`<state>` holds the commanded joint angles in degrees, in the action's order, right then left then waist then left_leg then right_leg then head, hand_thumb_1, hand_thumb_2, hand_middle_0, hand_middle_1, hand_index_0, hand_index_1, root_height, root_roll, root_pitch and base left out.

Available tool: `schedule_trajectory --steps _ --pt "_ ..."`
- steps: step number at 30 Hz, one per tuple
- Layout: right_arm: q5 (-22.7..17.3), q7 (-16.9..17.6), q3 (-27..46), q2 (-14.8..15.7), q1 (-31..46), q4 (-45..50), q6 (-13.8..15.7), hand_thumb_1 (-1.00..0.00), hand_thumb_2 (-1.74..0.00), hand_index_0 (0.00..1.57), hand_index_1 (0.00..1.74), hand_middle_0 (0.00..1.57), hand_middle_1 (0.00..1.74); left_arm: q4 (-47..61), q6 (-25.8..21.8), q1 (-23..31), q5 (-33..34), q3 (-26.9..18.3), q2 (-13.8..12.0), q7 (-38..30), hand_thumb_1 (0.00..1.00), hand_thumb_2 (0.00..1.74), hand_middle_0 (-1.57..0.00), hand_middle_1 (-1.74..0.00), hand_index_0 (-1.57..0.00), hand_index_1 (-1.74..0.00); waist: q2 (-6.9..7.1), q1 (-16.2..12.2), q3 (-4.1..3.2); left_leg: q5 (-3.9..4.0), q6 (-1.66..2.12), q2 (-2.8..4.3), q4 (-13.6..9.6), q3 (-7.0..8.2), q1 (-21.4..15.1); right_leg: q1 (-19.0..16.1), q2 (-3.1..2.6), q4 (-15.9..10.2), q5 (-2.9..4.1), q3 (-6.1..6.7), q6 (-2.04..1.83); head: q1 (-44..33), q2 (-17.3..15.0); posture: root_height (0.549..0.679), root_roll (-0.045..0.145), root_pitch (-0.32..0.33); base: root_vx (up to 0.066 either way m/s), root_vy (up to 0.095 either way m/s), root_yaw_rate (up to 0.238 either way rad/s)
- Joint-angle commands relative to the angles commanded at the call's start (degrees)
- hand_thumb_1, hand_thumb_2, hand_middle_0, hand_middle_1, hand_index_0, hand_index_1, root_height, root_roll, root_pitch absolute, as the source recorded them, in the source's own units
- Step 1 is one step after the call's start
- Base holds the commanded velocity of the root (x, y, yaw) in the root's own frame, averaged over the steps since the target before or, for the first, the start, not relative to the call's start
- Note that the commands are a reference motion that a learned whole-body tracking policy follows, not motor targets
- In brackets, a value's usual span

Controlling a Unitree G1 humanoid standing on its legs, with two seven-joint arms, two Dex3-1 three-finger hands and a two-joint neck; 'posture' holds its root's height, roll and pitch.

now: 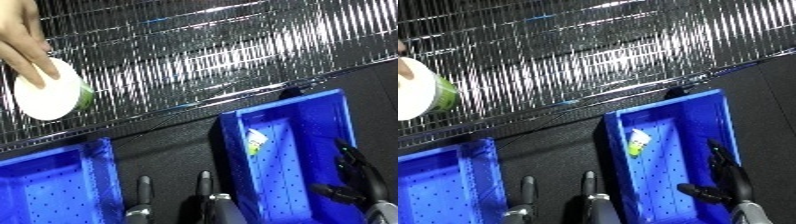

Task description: Pick up the object and place it into the box

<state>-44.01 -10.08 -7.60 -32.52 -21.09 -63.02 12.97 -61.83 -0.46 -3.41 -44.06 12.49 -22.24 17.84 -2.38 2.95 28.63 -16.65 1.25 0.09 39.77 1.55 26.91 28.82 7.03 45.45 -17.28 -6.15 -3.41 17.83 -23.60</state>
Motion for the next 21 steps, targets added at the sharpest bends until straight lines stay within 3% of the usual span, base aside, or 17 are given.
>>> schedule_trajectory --steps 12,17,21 --pt "5.66 -1.63 -4.55 1.62 -0.94 2.53 -0.76 0.0 0.0 0.0 0.0 0.0 0.0 -0.7 0.02 -0.73 0.74 0.46 -0.13 0.7 0.0 0.0 0.0 0.0 0.0 0.0 0.21 0.84 -0.62 1.08 0.42 0.1 -1.09 -0.64 -0.09 -0.16 0.29 0.32 -0.6 -0.46 -0.16 -7.0 2.3 0.633 0.047 0.039 -0.007 0.006 0.079" --pt "6.11 -0.8 -5.65 2.23 -1.09 2.97 -1.08 0.0 0.0 0.0 0.0 0.0 0.0 -1.1 -0.39 -1.51 2.24 1.13 -0.42 1.35 0.0 0.0 0.0 0.0 0.0 0.0 0.06 1.58 -0.85 1.96 0.63 -0.19 -1.84 -1.05 0.14 -0.14 0.82 0.3 -0.65 -0.98 -0.29 -12.32 4.57 0.633 0.051 0.042 -0.015 -0.019 0.244" --pt "5.87 0.43 -6.47 2.64 -1.33 3.38 -1.84 0.0 0.0 0.0 0.0 0.0 0.0 -1.36 -0.72 -2.25 3.43 1.85 -0.74 2.0 0.0 0.0 0.0 0.0 0.0 0.0 -0.04 2.15 -0.99 2.16 0.73 -0.48 -1.7 -1.37 0.52 -0.08 1.12 -0.14 -0.3 -1.39 -0.52 -15.99 5.48 0.634 0.053 0.045 -0.016 -0.03 0.29"
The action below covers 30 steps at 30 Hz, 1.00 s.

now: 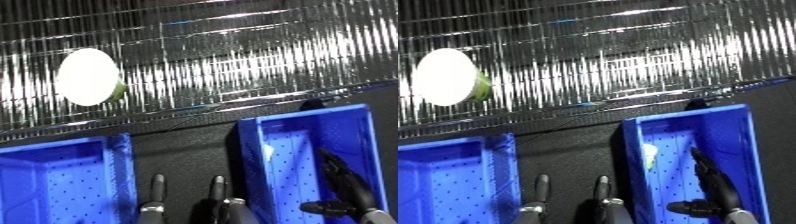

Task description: Pick up the object and place it into the box

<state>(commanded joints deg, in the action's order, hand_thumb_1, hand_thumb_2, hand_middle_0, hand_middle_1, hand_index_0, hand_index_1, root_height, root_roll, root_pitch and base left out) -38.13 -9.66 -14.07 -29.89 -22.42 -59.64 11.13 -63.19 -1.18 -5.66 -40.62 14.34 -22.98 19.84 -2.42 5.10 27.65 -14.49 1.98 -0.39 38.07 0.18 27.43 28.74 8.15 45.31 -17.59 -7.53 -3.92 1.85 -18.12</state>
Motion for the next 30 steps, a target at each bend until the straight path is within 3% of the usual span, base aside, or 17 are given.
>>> schedule_trajectory --steps 9,20,30 --pt "0.18 1.56 -2.4 0.78 0.32 1.36 -0.95 0.0 0.0 0.0 0.0 0.0 0.0 0.53 -0.76 -0.43 0.75 1.87 -0.06 0.59 0.0 0.0 0.0 0.0 0.0 0.0 0.09 1.31 0.06 -0.24 -0.1 -0.61 1.43 -0.76 1.15 0.14 0.52 -0.58 0.55 -0.71 -0.24 -10.45 2.16 0.635 0.053 0.046 -0.004 -0.008 0.168" --pt "-0.36 1.95 -4.15 2.58 0.45 -0.04 -1.51 0.0 0.0 0.0 0.0 0.0 0.0 3.72 -4.0 -0.79 -1.01 1.54 0.04 1.63 0.0 0.0 0.0 0.0 0.0 0.0 0.94 3.04 0.76 -0.54 -0.31 -0.63 2.93 -1.48 2.19 0.33 1.09 0.93 -0.2 -1.68 -0.14 -20.84 5.41 0.631 0.043 0.043 0.002 0.006 0.031" --pt "-2.2 1.62 -3.86 3.99 2.58 -2.38 -1.31 0.0 0.0 0.0 0.0 0.0 0.0 18.32 -9.49 -0.37 -2.55 3.04 -2.52 0.46 0.0 0.0 0.0 0.0 0.0 0.0 1.8 5.33 1.6 -0.62 -0.42 -0.68 2.38 -2.26 2.44 -0.22 1.82 1.18 -0.41 -3.17 -0.36 -21.02 6.33 0.631 0.035 0.045 0.009 -0.018 0.059"
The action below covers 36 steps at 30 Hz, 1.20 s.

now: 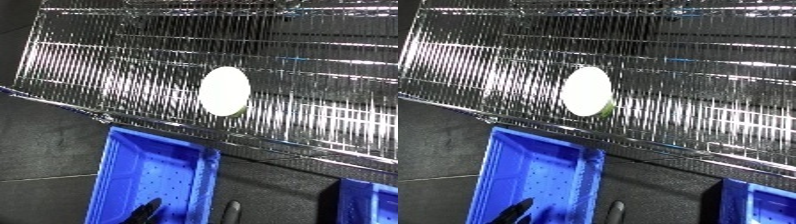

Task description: Pick up the object and place it into the box

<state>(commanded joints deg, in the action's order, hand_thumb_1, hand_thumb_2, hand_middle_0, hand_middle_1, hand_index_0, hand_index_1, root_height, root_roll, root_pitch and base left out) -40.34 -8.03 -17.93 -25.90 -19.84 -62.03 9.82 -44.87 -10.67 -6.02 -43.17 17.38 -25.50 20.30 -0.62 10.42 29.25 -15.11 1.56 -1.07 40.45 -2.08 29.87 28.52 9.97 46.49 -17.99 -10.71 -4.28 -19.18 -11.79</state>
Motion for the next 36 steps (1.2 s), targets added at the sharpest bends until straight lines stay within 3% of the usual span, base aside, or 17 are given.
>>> schedule_trajectory --steps 5,11,20,27,36 --pt "-2.15 0.01 0.44 0.5 1.41 -1.08 0.75 0.0 0.0 0.0 0.0 0.0 0.0 13.37 -4.91 1.22 -1.66 -0.06 -3.41 -3.15 0.0 0.0 0.0 0.0 0.0 0.0 0.19 1.85 0.5 0.03 0.08 -0.72 -0.71 -0.78 0.17 -0.51 0.55 -0.59 0.21 -1.14 -0.05 3.36 -0.41 0.633 0.034 0.05 0.012 -0.028 0.136" --pt "-6.71 -1.34 1.6 0.77 2.92 -1.73 0.71 0.0 0.0 0.0 0.0 0.0 0.0 25.81 -8.84 3.08 -2.22 -1.65 -6.56 -3.98 0.0 0.0 0.0 0.0 0.0 0.0 0.58 3.69 0.55 0.18 0.06 -1.61 -1.59 -1.65 0.38 -0.91 1.01 -0.96 0.34 -2.46 0.09 6.76 -1.08 0.635 0.032 0.057 0.018 -0.039 0.164" --pt "-11.13 -2.5 3.24 1.7 4.26 -3.05 1.59 0.0 0.0 0.0 0.0 0.0 0.0 38.53 -11.68 4.22 -7.49 -5.03 -8.24 -3.16 0.0 0.0 0.0 0.0 0.0 0.0 1.44 5.69 0.55 0.16 -0.06 -2.4 -2.64 -2.87 0.08 -1.79 1.31 -1.61 0.47 -4.01 0.29 10.74 -1.83 0.637 0.029 0.062 0.02 -0.037 0.106" --pt "-12.84 -3.54 3.53 2.35 4.47 -2.96 1.07 0.0 0.0 0.0 0.0 0.0 0.0 42.54 -12.59 2.81 -7.48 -6.64 -8.42 -3.6 0.0 0.0 0.0 0.0 0.0 0.0 2.53 5.97 0.55 0.08 -0.14 -2.43 -2.93 -3.31 -0.03 -2.23 0.98 -1.9 0.63 -4.43 0.36 10.19 -1.65 0.638 0.023 0.061 0.018 -0.03 -0.001" --pt "-12.8 -6.32 2.45 3.05 4.41 -2.86 0.11 0.0 0.0 0.0 0.0 0.0 0.0 38.96 -11.98 -3.06 -5.17 -6.72 -7.79 -9.44 0.0 0.0 0.0 0.0 0.0 0.0 4.81 4.35 0.55 -0.46 -0.45 -1.57 -2.2 -3.03 0.01 -2.34 -0.47 -2.28 0.91 -3.34 0.39 5.23 -1.25 0.637 0.01 0.054 0.013 -0.01 -0.14"
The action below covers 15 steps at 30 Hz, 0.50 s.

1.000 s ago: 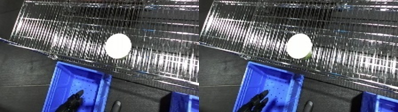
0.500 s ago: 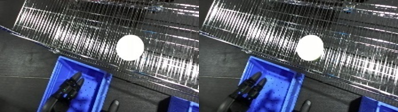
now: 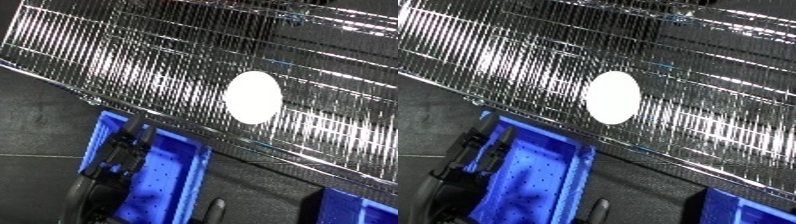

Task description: Pick up the object and place it into the box

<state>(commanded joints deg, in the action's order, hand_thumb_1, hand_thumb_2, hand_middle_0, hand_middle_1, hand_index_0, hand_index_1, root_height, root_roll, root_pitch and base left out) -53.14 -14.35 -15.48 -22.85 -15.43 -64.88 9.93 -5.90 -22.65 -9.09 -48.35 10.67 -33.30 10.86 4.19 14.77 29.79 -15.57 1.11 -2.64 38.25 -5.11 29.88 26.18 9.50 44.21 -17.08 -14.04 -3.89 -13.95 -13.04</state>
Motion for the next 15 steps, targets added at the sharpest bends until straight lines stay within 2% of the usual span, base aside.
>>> schedule_trajectory --steps 8,15 --pt "1.16 -1.81 -1.21 0.06 -0.75 0.65 -0.63 0.0 0.0 0.0 0.0 0.0 0.0 -6.59 -2.17 -6.28 2.44 1.01 2.22 -4.9 0.0 0.0 0.0 0.0 0.0 0.0 1.66 -2.26 0.0 -0.72 -0.33 1.09 1.44 0.83 0.49 0.87 -1.34 0.14 0.3 1.59 -0.07 -5.1 1.08 0.635 0.002 0.054 -0.004 0.019 -0.183" --pt "1.7 -2.68 -1.96 0.33 -1.48 1.22 -0.54 0.0 0.0 0.0 0.0 0.0 0.0 -12.56 -2.99 -11.23 5.32 1.61 3.77 -7.21 0.0 0.0 0.0 0.0 0.0 0.0 3.0 -4.07 0.0 -1.4 -0.58 2.03 2.63 1.51 0.71 1.37 -2.23 0.35 0.54 2.59 -0.21 -8.48 2.33 0.633 -0.005 0.052 -0.001 0.016 -0.161"
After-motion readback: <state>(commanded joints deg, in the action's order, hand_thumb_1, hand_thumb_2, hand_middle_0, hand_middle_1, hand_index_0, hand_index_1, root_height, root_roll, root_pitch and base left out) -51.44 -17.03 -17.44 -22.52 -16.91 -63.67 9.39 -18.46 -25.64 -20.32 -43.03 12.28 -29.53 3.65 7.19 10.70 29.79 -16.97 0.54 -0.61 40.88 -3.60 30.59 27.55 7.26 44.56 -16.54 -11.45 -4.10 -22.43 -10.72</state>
